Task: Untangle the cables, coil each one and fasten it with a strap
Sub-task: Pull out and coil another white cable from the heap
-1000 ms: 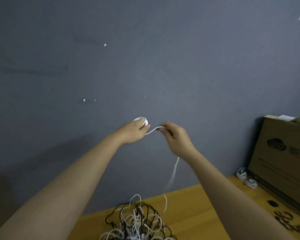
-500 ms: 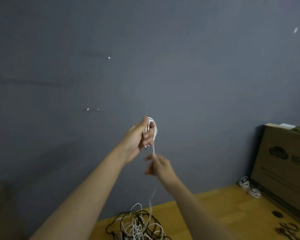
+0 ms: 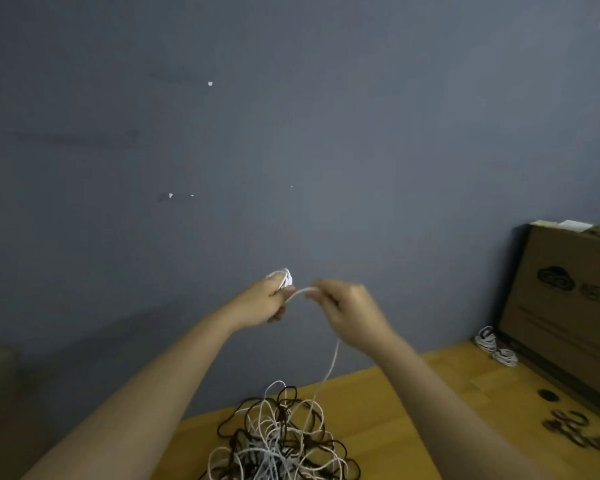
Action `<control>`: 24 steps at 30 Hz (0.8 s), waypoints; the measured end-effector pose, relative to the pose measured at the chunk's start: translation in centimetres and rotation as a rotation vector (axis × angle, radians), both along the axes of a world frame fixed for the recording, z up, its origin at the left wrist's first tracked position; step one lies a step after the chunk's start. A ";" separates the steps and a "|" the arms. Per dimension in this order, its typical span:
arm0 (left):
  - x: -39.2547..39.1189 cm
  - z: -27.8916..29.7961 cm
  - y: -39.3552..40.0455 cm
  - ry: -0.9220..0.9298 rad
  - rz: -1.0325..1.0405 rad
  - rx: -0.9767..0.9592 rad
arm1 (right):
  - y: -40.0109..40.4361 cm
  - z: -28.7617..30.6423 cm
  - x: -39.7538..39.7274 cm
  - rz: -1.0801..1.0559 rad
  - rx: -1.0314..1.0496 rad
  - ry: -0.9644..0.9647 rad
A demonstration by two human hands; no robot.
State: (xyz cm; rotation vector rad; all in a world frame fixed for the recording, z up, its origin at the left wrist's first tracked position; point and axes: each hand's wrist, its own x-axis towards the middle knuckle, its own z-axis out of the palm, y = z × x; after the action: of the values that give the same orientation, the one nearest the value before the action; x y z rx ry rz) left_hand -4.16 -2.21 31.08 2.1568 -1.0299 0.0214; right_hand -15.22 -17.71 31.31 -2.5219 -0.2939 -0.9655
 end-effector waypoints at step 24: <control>-2.4 13.3 0.5 0.254 0.127 -0.777 | -1.4 8.3 5.3 -0.106 0.714 0.057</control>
State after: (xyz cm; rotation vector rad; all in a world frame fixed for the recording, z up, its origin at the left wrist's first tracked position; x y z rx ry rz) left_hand -6.59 -1.71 44.36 1.4594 -0.5937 0.1735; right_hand -9.94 -19.14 39.64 -1.9113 0.1831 -0.8405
